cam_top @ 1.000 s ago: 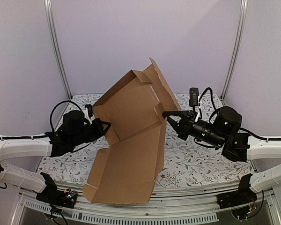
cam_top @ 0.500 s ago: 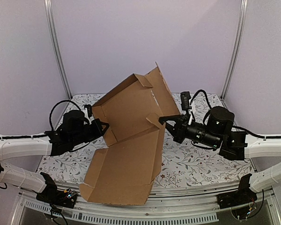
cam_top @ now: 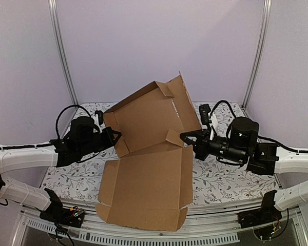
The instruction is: Fold the paper box
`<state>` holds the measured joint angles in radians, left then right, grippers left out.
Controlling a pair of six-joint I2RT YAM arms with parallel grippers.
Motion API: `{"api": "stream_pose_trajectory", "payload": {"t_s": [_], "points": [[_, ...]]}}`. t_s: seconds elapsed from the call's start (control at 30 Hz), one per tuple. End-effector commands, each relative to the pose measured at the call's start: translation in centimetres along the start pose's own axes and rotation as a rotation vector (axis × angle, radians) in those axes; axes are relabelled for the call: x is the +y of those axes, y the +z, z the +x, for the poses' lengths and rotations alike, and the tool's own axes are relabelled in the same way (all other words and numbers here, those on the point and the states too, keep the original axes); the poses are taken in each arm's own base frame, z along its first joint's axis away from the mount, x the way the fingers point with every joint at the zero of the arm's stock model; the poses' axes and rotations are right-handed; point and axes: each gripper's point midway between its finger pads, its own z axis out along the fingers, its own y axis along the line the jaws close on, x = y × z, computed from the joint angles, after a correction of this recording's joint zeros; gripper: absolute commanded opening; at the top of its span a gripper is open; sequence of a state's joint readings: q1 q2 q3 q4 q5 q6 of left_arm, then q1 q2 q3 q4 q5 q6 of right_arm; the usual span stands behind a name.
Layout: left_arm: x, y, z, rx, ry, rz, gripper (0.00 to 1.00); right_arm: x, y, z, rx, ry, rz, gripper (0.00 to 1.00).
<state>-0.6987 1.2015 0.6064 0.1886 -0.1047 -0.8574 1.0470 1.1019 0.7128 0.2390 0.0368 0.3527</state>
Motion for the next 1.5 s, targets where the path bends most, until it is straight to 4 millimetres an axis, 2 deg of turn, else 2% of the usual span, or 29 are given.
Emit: {"api": "stream_pose_trajectory", "payload": {"t_s": [0.0, 0.1, 0.27, 0.43, 0.53, 0.7, 0.87, 1.0, 1.1, 1.27, 1.47], "points": [[-2.5, 0.0, -1.9, -0.037, -0.023, 0.083, 0.00, -0.7, -0.6, 1.7, 0.076, -0.029, 0.044, 0.00], [-2.2, 0.0, -1.9, -0.040, -0.011, 0.071, 0.00, -0.7, -1.4, 1.0, 0.065, -0.037, 0.053, 0.00], [-1.8, 0.0, -2.0, -0.056, 0.025, 0.063, 0.00, -1.1, -3.0, 1.2, 0.100, -0.092, 0.073, 0.06], [-2.0, -0.1, -2.3, -0.072, 0.065, 0.069, 0.00, -0.9, -5.3, 2.5, 0.172, -0.152, 0.047, 0.24], [-1.8, -0.1, -2.7, -0.085, 0.091, 0.058, 0.00, -1.4, -6.6, 3.1, 0.210, -0.181, 0.068, 0.35], [-1.7, -0.3, -3.2, -0.106, 0.127, 0.043, 0.00, -3.4, -8.9, 2.4, 0.219, -0.231, 0.190, 0.45], [-2.2, -0.4, -3.5, -0.117, 0.198, 0.058, 0.00, -4.5, -10.7, 0.2, 0.199, -0.295, 0.282, 0.58], [-2.5, -0.4, -3.8, -0.121, 0.256, 0.053, 0.00, -3.7, -11.0, -1.9, 0.182, -0.338, 0.272, 0.64], [-2.7, -0.5, -3.9, -0.125, 0.282, 0.057, 0.00, -2.7, -10.6, -2.7, 0.184, -0.362, 0.227, 0.67], [-2.9, -0.4, -3.8, -0.118, 0.303, 0.067, 0.00, -0.6, -9.3, -3.4, 0.197, -0.361, 0.128, 0.70], [-3.1, -0.4, -3.6, -0.112, 0.326, 0.082, 0.00, 0.9, -8.0, -4.3, 0.184, -0.388, 0.062, 0.71]]}}
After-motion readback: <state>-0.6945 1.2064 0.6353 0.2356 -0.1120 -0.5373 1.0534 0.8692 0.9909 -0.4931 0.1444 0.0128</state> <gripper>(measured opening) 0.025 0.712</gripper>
